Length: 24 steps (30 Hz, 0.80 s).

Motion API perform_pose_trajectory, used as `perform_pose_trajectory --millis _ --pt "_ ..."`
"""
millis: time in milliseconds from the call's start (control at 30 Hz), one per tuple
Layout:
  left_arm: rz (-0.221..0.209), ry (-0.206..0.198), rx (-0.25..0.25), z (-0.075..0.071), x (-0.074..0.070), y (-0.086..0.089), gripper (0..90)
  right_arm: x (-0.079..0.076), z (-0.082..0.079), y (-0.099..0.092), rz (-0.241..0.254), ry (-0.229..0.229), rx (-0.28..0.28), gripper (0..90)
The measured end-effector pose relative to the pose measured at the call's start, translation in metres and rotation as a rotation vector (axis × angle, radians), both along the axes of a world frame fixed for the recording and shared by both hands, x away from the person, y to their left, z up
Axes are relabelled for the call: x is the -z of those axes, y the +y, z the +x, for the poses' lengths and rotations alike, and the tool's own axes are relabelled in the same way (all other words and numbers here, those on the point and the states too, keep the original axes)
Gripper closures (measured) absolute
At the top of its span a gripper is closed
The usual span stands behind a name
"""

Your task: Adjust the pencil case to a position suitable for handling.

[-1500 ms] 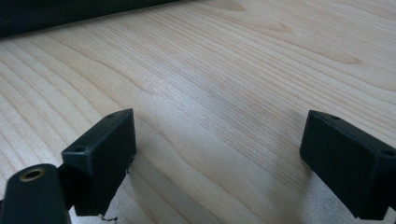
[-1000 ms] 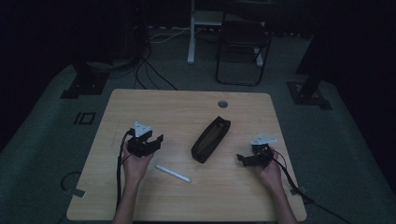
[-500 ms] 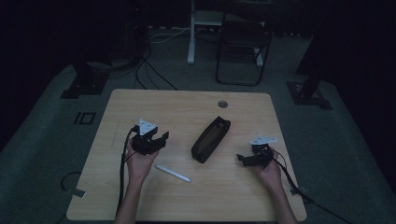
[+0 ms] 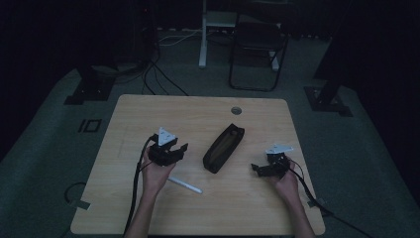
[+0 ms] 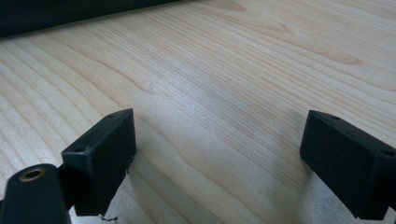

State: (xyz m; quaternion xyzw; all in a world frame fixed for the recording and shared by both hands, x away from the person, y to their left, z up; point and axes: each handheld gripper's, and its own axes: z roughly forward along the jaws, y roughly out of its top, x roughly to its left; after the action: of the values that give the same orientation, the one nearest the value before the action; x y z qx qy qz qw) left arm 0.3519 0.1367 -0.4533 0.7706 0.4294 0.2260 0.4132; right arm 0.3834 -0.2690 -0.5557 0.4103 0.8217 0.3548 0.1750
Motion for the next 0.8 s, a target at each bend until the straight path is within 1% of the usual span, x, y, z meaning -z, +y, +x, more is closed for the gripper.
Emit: perform_pose_trajectory --millis 167,300,433,600,800 --pt "-0.013 0.01 0.009 0.001 0.001 -0.009 50.0 0.0 0.0 0.0 0.0 0.0 0.0 10.7" --pt "-0.005 0.013 0.023 0.001 0.003 -0.016 47.8 0.0 0.0 0.0 0.0 0.0 0.0 10.7" --pt "-0.017 0.016 0.029 0.002 0.005 -0.023 47.2 0.0 0.0 0.0 0.0 0.0 0.0 10.7" --pt "-0.014 0.014 0.042 0.002 0.006 -0.029 46.7 0.0 0.0 0.0 0.0 0.0 0.0 10.7" --pt "-0.012 0.028 0.059 0.004 0.011 -0.04 46.4 0.0 0.0 0.0 0.0 0.0 0.0 10.7"
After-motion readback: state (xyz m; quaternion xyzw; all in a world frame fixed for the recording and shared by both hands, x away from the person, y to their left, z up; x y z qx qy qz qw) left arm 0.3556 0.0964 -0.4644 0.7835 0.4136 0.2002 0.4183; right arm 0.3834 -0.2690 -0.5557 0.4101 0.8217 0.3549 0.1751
